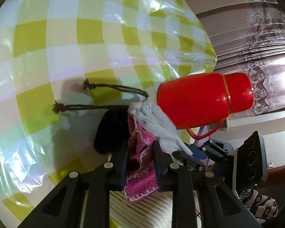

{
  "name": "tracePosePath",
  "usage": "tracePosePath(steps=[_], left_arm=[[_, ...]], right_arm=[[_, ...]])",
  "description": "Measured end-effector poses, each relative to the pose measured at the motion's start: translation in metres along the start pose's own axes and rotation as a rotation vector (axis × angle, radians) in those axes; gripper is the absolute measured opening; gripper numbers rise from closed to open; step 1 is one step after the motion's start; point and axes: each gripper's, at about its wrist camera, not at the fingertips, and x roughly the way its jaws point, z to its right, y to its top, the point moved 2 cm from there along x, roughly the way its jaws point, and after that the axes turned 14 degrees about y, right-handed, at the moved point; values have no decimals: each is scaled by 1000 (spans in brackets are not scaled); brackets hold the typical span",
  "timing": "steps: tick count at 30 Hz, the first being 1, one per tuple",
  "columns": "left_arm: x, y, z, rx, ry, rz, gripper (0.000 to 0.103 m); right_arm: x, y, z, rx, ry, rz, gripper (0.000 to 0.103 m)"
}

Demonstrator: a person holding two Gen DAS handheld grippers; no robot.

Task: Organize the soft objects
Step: 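Grasp the pink knit glove with the left tool while the right tool grasps the grey sock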

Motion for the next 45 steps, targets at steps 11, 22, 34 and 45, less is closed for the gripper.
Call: tracePosePath(steps=[11, 22, 34, 45], left_arm=[[-35, -5, 22, -5, -3, 83, 23], [-11, -1, 10, -56, 250, 16, 45], [0, 0, 27, 24, 341, -66, 64], [15, -7, 41, 141, 419, -80, 23]], right_arm=[[-42, 9, -14, -24, -36, 90, 11], [-75, 10, -26, -29, -46, 150, 9], [-50, -19, -27, -27, -33, -12, 47], [3, -55, 8, 175, -36, -172, 77]])
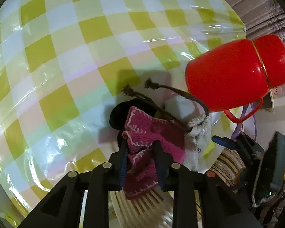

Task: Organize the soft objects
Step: 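Grasp the pink knit glove with the left tool while the right tool grasps the grey sock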

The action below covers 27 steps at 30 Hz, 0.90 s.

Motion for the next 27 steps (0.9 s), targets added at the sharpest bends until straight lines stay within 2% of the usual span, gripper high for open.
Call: tracePosePath(steps=[4, 5, 6, 8, 9, 14, 27], left_arm=[[-8, -2, 2, 8, -16, 24, 18], [-11, -3, 2, 10, -25, 32, 17], [-14, -4, 3, 8, -33, 41, 17], [-19, -4, 3, 6, -48, 58, 15], [-21, -4, 3, 5, -57, 65, 15], [-37, -5, 6, -1, -95, 111, 13], [-87, -20, 27, -16, -134, 230, 12]], right_arm=[[7, -3, 10, 49, 13, -1, 76], [8, -3, 10, 50, 19, 4, 66], [8, -3, 11, 46, 19, 17, 42], [8, -4, 13, 40, 5, 21, 21], [7, -4, 13, 44, 18, 24, 18], [-7, -7, 9, 15, 22, 58, 12], [-71, -13, -6, -18, 1, 185, 10]])
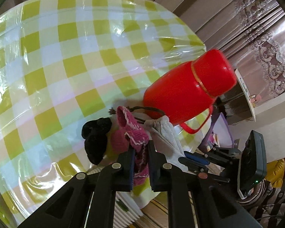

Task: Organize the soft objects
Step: 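Grasp the pink knit glove with the left tool while the right tool grasps the grey sock, then carry the pink glove and grey sock into the box and open both tools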

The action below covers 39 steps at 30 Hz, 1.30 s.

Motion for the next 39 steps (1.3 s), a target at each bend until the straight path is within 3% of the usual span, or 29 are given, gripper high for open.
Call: tracePosePath(steps=[12, 21, 29, 39], left_arm=[[-47, -22, 49, 27, -52, 111, 12], [-65, -43, 101, 75, -100, 162, 12], [-72, -54, 159, 130, -159, 187, 12], [-53, -57, 243, 234, -207, 168, 12]], right_arm=[[-58, -8, -18, -47, -17, 82, 10], [-109, -30, -6, -10, -43, 142, 10], [-160, -60, 28, 55, -120, 194, 10], [-217, -109, 89, 177, -271, 242, 10]])
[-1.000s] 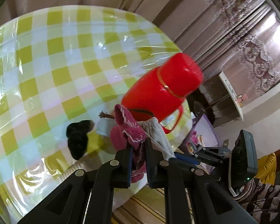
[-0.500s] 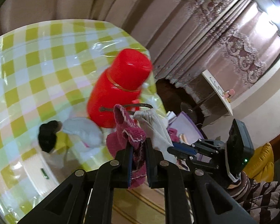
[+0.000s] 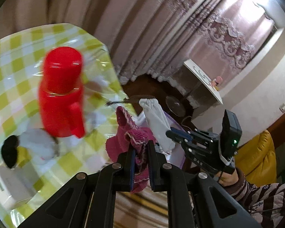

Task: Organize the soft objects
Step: 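Carry the pink glove and grey sock into the box and open both tools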

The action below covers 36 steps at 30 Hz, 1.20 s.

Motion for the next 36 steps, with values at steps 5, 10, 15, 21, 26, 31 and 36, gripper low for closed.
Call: tracePosePath(steps=[5, 10, 15, 21, 26, 31, 36], left_arm=[[28, 10, 38, 48, -30, -27, 12], [56, 13, 72, 87, -69, -56, 12], [85, 16, 100, 100, -108, -91, 12], [123, 15, 124, 115, -111, -153, 17], [146, 9, 126, 96, -81, -202, 53], [144, 6, 120, 84, -56, -195, 53], [136, 0, 116, 83, -42, -167, 53]], right_arm=[[-18, -14, 40, 68, -71, 11, 10], [-32, -25, 71, 112, -131, 23, 10], [-46, -31, 95, 138, -194, 39, 10], [-56, -40, 113, 167, -235, 45, 10], [-60, -46, 124, 200, -253, 39, 10], [-58, -49, 127, 208, -245, 27, 10], [-50, -49, 121, 194, -237, 6, 17]])
